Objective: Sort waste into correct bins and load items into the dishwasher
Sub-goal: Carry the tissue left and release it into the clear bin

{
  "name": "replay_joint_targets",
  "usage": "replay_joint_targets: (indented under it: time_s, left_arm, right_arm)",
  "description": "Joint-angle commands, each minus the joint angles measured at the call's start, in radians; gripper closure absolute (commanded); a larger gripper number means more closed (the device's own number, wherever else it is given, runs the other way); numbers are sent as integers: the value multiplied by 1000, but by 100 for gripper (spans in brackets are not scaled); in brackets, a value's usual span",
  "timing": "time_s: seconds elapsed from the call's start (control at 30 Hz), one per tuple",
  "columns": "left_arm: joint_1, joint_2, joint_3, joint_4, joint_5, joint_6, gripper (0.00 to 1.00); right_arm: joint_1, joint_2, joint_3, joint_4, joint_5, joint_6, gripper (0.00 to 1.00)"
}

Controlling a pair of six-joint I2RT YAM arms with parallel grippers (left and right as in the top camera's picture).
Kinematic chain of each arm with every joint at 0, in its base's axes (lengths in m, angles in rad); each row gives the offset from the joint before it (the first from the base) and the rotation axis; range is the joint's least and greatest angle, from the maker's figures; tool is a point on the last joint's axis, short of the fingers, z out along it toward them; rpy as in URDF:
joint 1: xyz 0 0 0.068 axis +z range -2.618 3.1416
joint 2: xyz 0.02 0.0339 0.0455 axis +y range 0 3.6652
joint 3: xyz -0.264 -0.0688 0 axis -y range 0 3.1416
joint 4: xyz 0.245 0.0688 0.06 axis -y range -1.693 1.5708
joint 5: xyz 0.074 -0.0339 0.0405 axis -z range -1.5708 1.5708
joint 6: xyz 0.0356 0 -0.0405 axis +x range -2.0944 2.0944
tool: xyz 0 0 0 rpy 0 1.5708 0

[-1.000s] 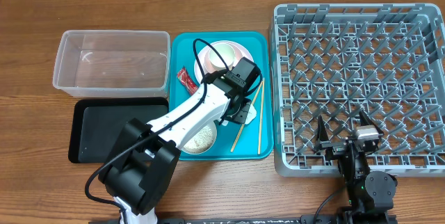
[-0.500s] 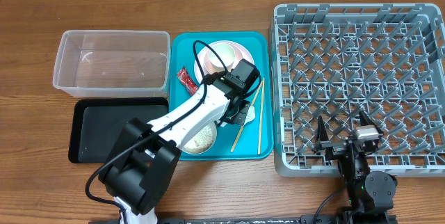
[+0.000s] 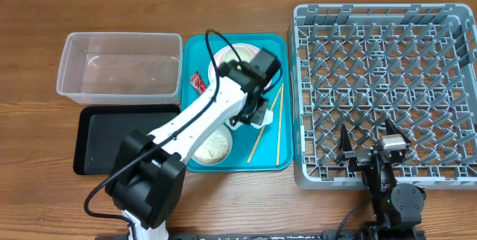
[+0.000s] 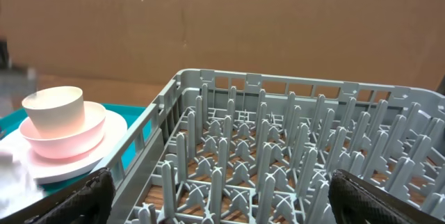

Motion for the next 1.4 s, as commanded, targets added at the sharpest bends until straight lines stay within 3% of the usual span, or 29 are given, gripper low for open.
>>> replay_joint_targets:
  time_s: [0.0,0.23,0.5,1.0,1.37]
  left_arm:
    - [41,1,143,-70,-17,19,96]
    - [164,-1,372,-222,-16,19,96]
    - [352,-1,487,-291,-12,19,96]
    - [637,0,489,-294,-15,8,96]
    - [702,3,391,-264,-45,8,96]
  right_arm:
    - [-4,-11,-10,8,-2,-3,0]
    - [-4,-11,-10,8,-2,-3,0]
    - [-4,-11,-10,8,-2,-3,0]
    - [-4,-11,-10,8,-2,-3,0]
    - [-4,-11,-10,8,-2,-3,0]
